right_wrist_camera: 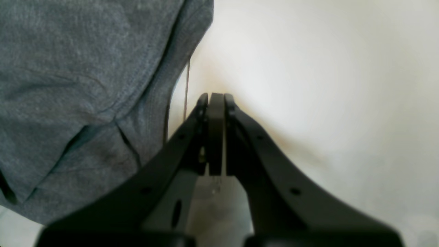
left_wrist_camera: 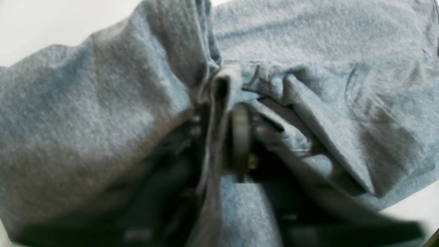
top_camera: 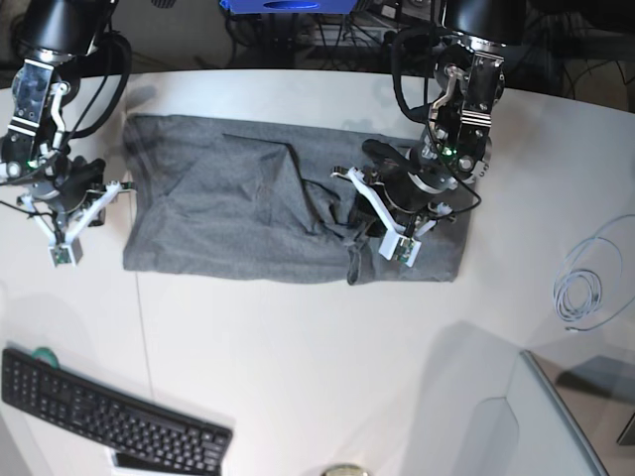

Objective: Layout the t-shirt on the table in an organized manner, then fold the t-shirt properly
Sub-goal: 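Lift the strip end with the left gripper and fold it toward the right gripper, then release the left gripper and move the right gripper to the strip's other end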

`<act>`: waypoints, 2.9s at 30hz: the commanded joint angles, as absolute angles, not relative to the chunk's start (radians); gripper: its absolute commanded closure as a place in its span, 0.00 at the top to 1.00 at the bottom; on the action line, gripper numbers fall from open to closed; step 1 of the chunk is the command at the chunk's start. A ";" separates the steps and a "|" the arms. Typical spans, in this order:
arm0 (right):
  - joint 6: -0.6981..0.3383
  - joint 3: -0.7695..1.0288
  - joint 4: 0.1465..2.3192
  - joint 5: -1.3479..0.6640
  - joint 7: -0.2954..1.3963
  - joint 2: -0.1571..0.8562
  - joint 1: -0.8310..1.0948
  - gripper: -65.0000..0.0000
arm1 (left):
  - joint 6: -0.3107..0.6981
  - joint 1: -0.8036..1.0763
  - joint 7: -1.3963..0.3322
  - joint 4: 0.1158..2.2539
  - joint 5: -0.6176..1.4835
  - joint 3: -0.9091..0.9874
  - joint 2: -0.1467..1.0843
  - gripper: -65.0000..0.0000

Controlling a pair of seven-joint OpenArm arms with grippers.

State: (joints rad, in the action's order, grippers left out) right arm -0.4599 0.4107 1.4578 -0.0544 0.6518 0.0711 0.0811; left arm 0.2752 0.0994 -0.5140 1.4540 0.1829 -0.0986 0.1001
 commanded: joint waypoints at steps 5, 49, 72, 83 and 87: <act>-0.460 0.414 1.478 -0.064 0.634 0.079 0.068 0.01 | 0.277 0.067 -0.496 1.477 0.193 -0.180 0.091 0.58; -0.651 0.495 1.167 -0.634 0.905 0.094 0.022 0.67 | 0.532 0.105 -0.245 1.110 0.180 0.473 0.277 0.00; -0.656 0.469 1.013 -0.633 0.854 0.068 -0.088 0.14 | 0.432 0.025 -0.245 1.087 0.182 0.283 0.272 0.00; -0.555 0.466 1.259 -0.631 0.966 0.051 -0.102 0.01 | 0.430 0.005 -0.245 1.059 0.182 0.143 0.266 0.00; -0.542 0.397 1.356 -0.631 1.007 0.036 -0.093 0.01 | 0.430 -0.030 -0.246 1.050 0.182 0.128 0.234 0.00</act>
